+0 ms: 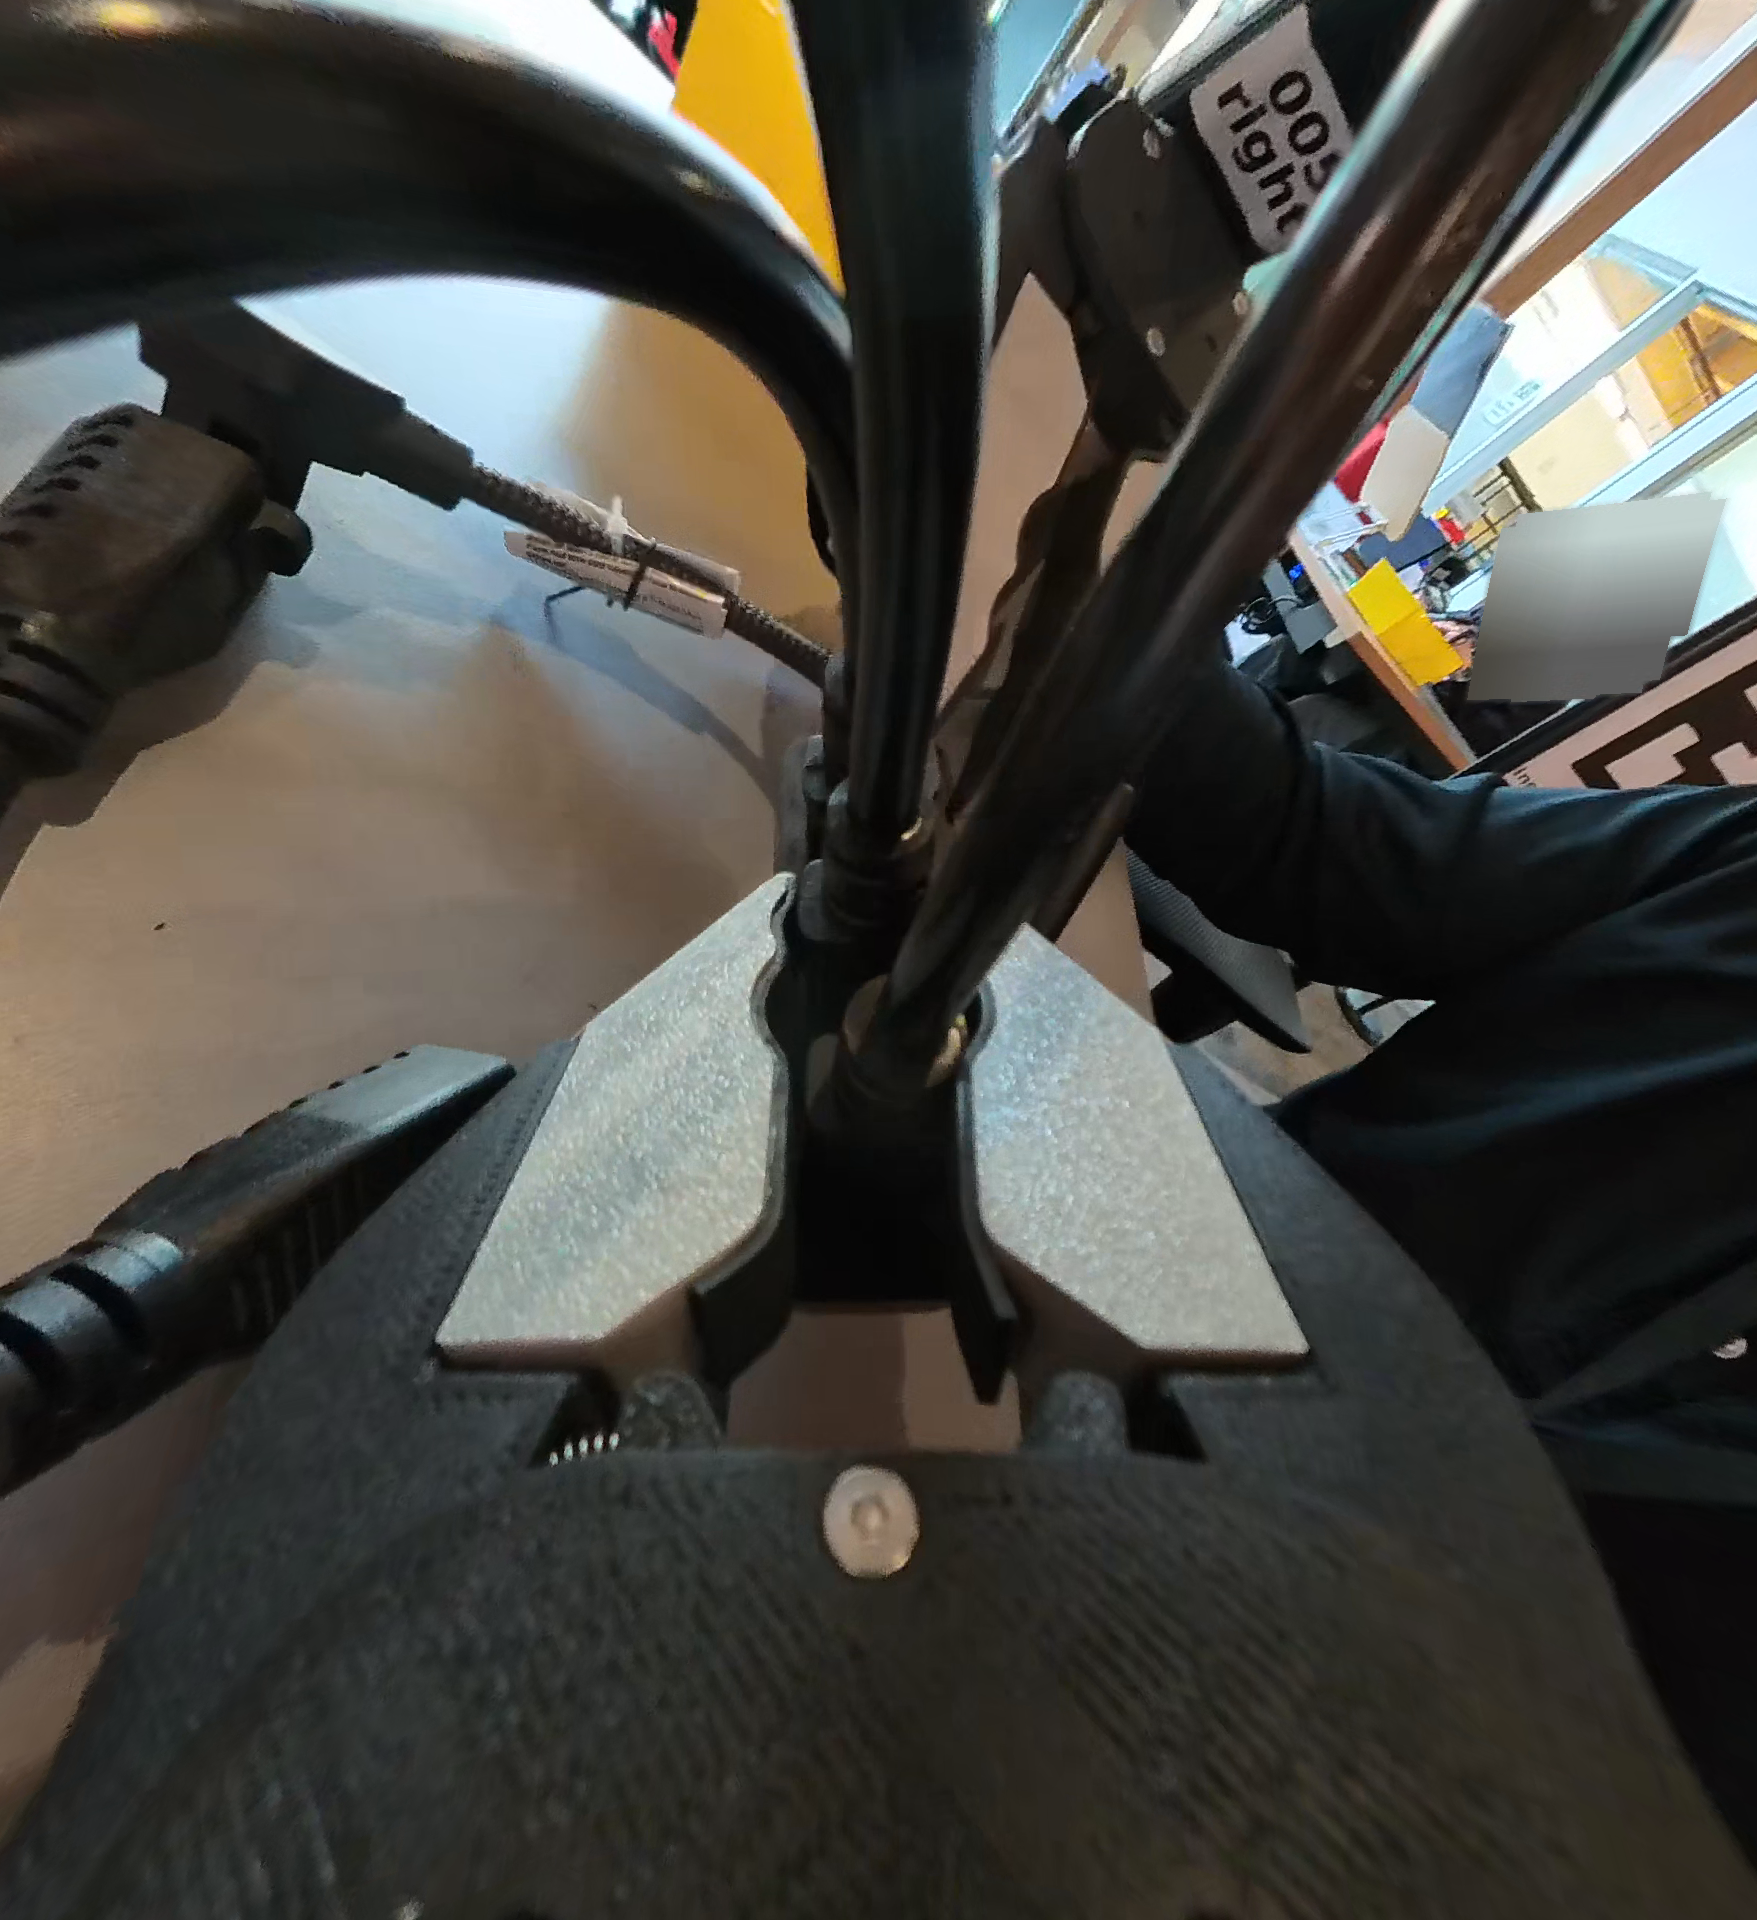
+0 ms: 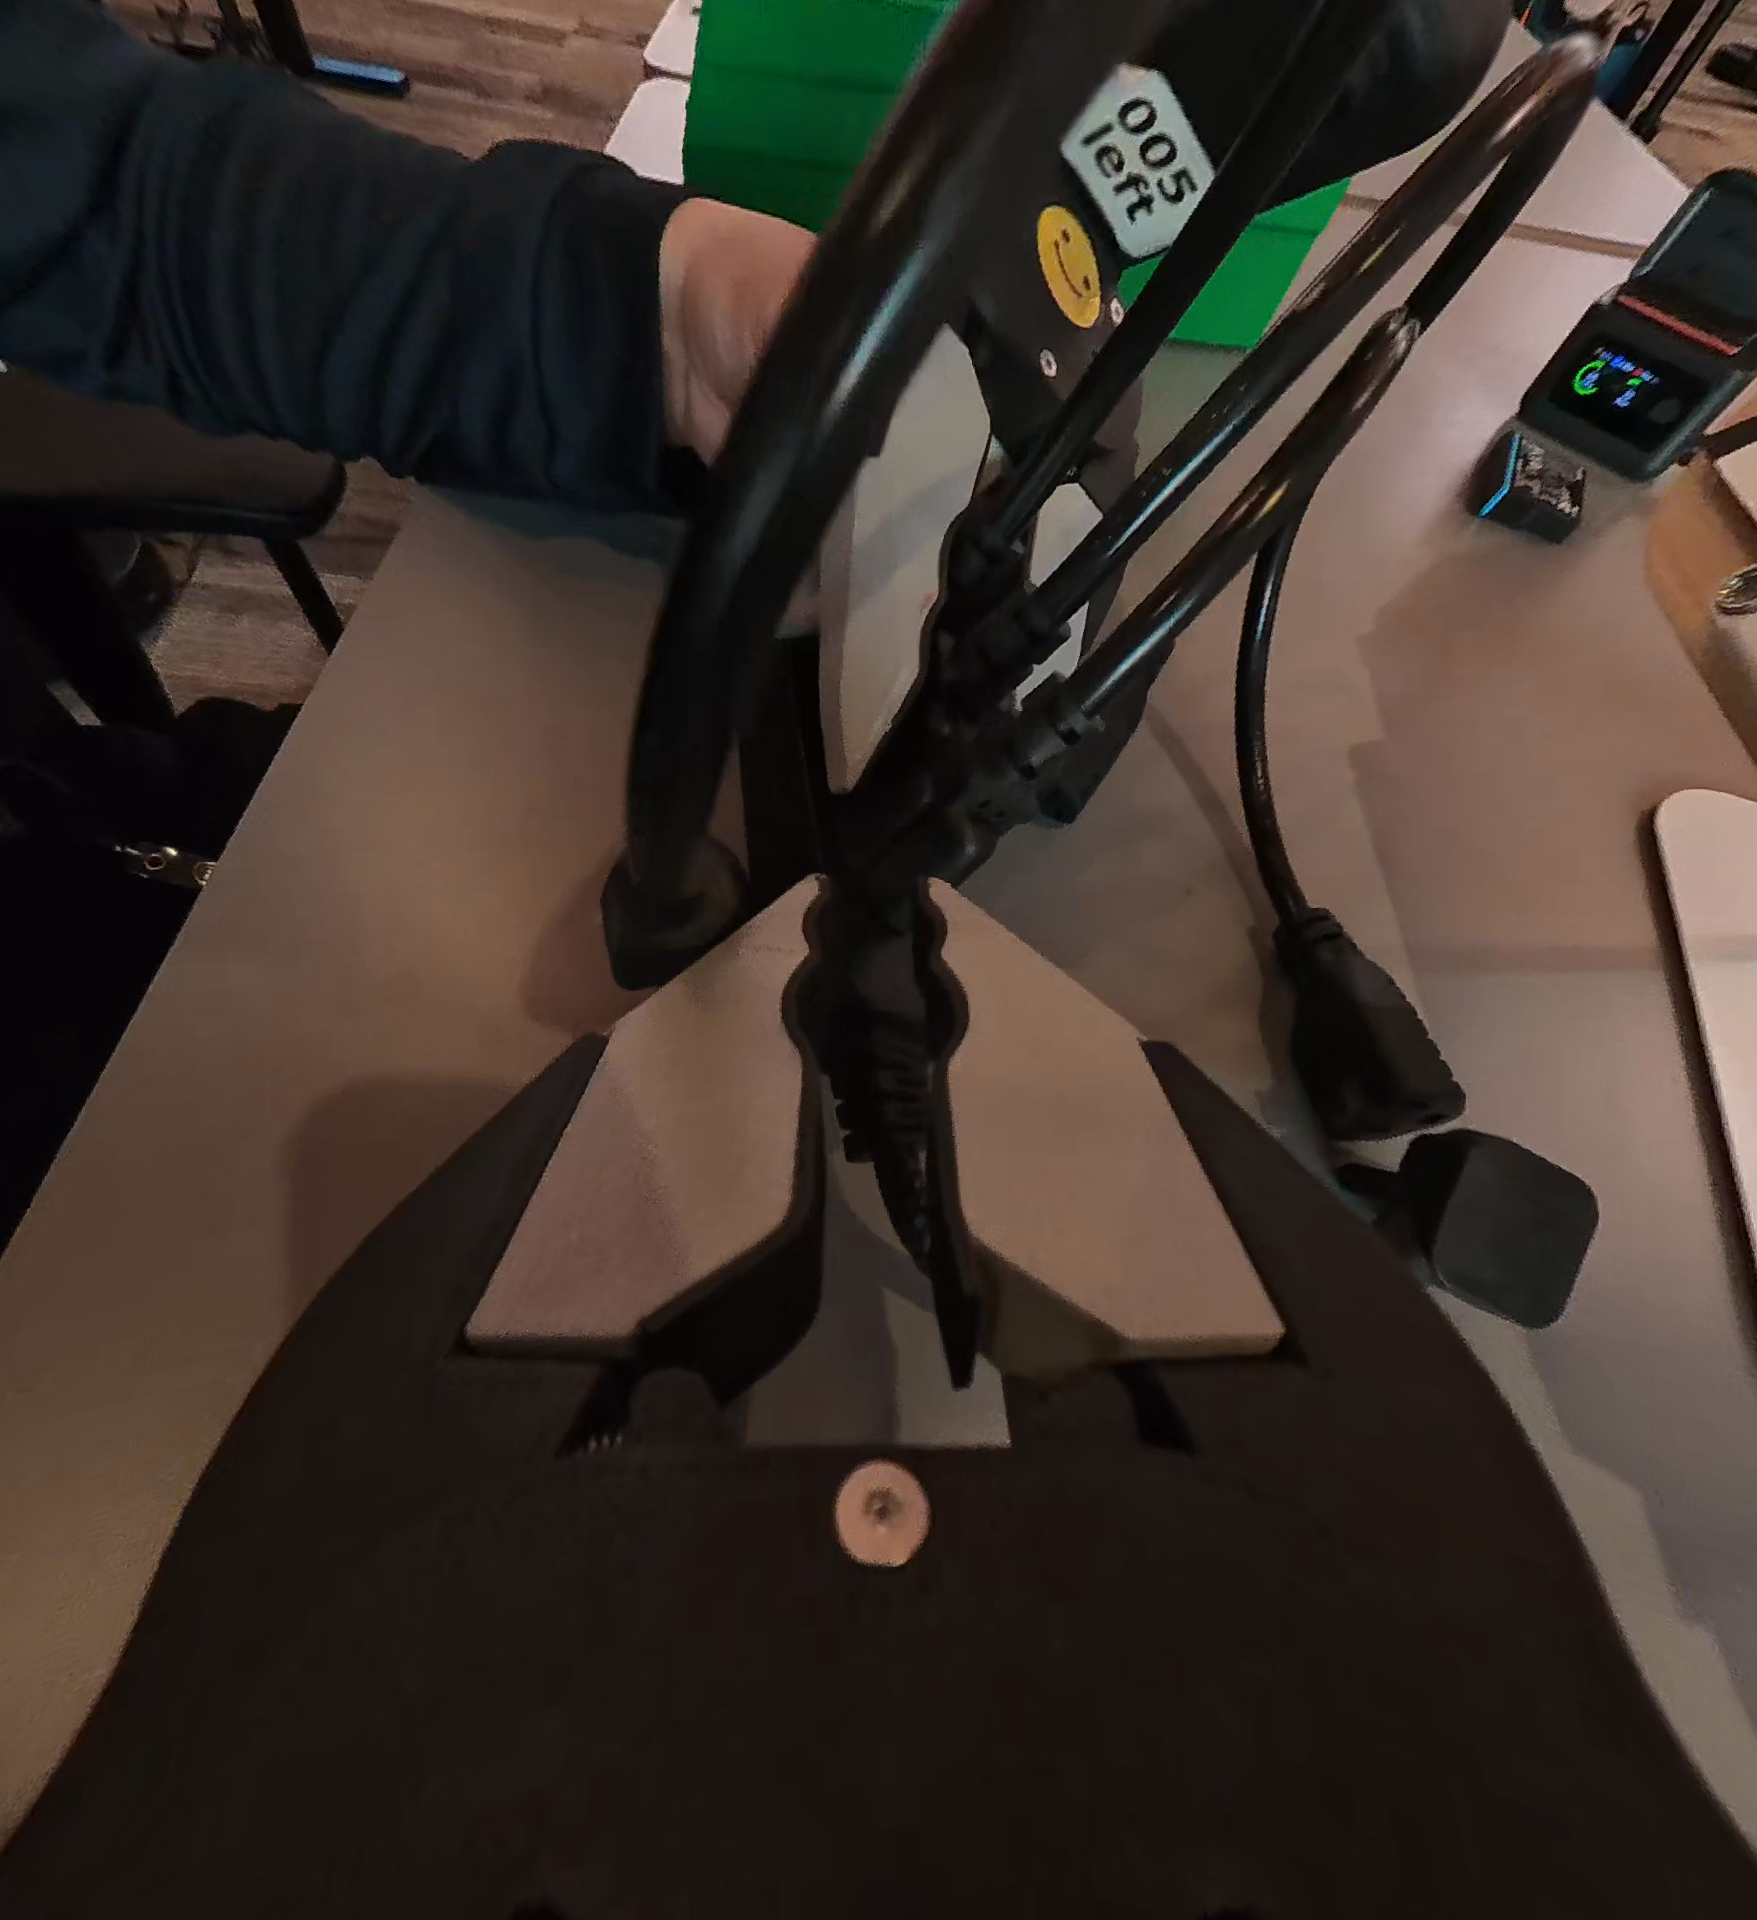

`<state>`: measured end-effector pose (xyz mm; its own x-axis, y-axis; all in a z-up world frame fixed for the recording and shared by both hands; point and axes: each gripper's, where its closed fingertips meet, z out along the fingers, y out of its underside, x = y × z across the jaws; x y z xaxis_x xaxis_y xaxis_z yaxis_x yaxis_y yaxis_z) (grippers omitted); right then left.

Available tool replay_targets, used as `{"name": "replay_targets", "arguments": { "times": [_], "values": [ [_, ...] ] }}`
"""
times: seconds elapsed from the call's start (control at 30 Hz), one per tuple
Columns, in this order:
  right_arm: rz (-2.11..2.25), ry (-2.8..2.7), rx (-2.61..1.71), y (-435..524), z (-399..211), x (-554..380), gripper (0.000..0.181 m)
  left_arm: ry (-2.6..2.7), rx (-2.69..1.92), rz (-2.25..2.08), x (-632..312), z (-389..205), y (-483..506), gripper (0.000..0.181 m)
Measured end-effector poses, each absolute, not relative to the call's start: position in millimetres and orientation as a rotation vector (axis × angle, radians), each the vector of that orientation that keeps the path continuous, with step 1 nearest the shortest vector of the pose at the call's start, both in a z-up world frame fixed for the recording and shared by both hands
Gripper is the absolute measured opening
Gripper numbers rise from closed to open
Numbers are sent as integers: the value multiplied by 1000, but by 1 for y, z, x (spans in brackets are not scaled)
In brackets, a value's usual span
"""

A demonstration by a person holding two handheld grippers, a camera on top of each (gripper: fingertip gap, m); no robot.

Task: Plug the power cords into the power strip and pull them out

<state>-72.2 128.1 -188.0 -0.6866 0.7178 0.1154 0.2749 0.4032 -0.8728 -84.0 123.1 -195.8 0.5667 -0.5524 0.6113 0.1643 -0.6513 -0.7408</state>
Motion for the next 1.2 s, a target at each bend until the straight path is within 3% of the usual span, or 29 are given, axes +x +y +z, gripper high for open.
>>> {"name": "replay_targets", "arguments": {
  "times": [0.17, 0.23, 0.77, 1.03, 1.2],
  "values": [
    [1168, -2226, -901, 131, -202, -75, 4, 344, -2044, -1110, -81, -205, 122, 25],
    [1151, -2233, -943, 134, -207, -77, 11, 338, -2046, -1120, -80, -205, 122, 26],
    [1235, -2205, -1009, 133, -202, -78, 11, 301, -2011, -1164, -81, -201, 125, 26],
    [1343, -2229, -1146, 134, -210, -79, 22, 366, -2034, -1087, -77, -205, 125, 27],
    [1373, -2286, -1127, 127, -218, -75, 14, 439, -2050, -987, -76, -208, 124, 27]
  ]
}}
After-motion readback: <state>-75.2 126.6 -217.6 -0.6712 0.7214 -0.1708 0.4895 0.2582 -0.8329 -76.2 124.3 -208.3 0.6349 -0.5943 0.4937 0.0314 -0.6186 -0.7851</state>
